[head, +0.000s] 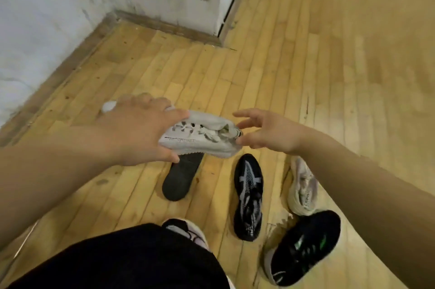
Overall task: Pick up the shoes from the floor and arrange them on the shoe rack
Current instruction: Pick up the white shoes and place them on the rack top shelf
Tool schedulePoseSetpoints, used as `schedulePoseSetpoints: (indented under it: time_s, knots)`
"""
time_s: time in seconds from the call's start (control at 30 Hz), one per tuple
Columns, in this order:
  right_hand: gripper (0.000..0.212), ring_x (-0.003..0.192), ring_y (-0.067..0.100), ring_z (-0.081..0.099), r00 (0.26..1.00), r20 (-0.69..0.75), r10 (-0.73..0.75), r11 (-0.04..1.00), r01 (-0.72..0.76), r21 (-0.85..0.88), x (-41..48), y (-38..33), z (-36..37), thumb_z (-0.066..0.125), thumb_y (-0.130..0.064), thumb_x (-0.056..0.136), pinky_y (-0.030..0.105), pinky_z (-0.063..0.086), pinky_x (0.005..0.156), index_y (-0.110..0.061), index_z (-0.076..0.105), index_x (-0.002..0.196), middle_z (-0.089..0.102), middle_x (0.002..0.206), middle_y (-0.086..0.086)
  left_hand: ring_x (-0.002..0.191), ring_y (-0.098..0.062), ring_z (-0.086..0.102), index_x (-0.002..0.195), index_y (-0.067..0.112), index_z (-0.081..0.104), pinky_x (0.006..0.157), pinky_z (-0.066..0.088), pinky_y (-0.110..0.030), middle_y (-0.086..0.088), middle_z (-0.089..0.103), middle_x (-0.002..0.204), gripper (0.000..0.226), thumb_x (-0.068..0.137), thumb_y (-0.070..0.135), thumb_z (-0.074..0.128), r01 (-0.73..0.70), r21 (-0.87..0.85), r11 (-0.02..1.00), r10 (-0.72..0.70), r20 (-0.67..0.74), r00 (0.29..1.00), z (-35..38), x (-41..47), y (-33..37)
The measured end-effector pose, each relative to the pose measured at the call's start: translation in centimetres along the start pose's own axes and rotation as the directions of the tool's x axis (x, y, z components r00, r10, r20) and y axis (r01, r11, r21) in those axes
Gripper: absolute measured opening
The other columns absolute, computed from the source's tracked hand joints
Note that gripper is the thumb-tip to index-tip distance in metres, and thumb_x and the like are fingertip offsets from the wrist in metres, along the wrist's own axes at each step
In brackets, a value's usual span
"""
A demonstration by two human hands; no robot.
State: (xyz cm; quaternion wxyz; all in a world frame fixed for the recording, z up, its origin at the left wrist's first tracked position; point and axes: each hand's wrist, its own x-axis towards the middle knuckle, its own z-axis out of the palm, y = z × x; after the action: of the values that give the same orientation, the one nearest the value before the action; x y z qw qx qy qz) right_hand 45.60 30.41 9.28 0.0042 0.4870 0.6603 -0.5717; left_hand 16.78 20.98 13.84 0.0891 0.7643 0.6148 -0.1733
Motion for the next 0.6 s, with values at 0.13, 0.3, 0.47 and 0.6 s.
schedulePoseSetpoints:
  time_s: [0.13, 0.3, 0.47, 0.6]
  knots:
    - [0.083, 0.120, 0.017, 0.065, 0.997, -0.038, 0.072, 0.993, -0.068, 0.092, -4.6, 4.8, -2.5, 0.089, -0.025, 0.078, 0.041, 0.057, 0.099, -0.032, 0.046, 0.149, 0.061, 0.137, -0.006, 0.133, -0.025, 0.040, 0.156, 0.049, 0.012, 0.109, 0.035, -0.046, 0.006, 0.041, 0.150, 0.098, 0.076, 0.091, 0.048, -0.135, 0.117, 0.984, 0.140, -0.033, 0.990, -3.5, 2.5, 5.8]
    - [0.087, 0.119, 0.016, 0.066, 0.995, -0.063, 0.080, 0.988, -0.071, 0.135, -8.0, 6.4, -3.1, 0.092, -0.040, 0.061, 0.046, 0.054, 0.104, -0.044, 0.051, 0.137, 0.063, 0.137, -0.006, 0.135, -0.023, 0.037, 0.156, 0.049, 0.011, 0.110, 0.032, -0.046, 0.006, 0.038, 0.150, 0.097, 0.077, 0.091, 0.047, -0.168, 0.077, 0.983, 0.173, -0.054, 0.984, -3.9, 0.6, 8.9]
    - [0.077, 0.133, 0.010, 0.054, 0.993, -0.067, -0.096, 0.992, 0.101, 0.078, -7.8, -0.2, 0.6, 0.088, -0.039, 0.076, 0.044, 0.042, 0.114, -0.042, 0.052, 0.145, 0.061, 0.138, -0.016, 0.133, -0.013, 0.039, 0.154, 0.055, 0.021, 0.110, 0.033, -0.036, 0.021, 0.040, 0.146, 0.104, 0.061, 0.099, 0.036, -0.003, -0.075, 0.997, -0.004, -0.092, 0.996, -5.4, -7.2, 3.0]
    - [0.064, 0.120, 0.013, 0.064, 0.925, 0.117, -0.361, 0.927, 0.342, 0.156, -6.5, -12.4, 6.7, 0.084, -0.022, 0.084, 0.044, 0.056, 0.103, -0.046, 0.056, 0.136, 0.055, 0.136, -0.010, 0.122, -0.010, 0.049, 0.143, 0.066, 0.033, 0.105, 0.042, -0.038, 0.031, 0.046, 0.132, 0.093, 0.058, 0.102, 0.050, 0.228, -0.355, 0.907, -0.318, -0.222, 0.922, -4.5, -21.6, -2.5]
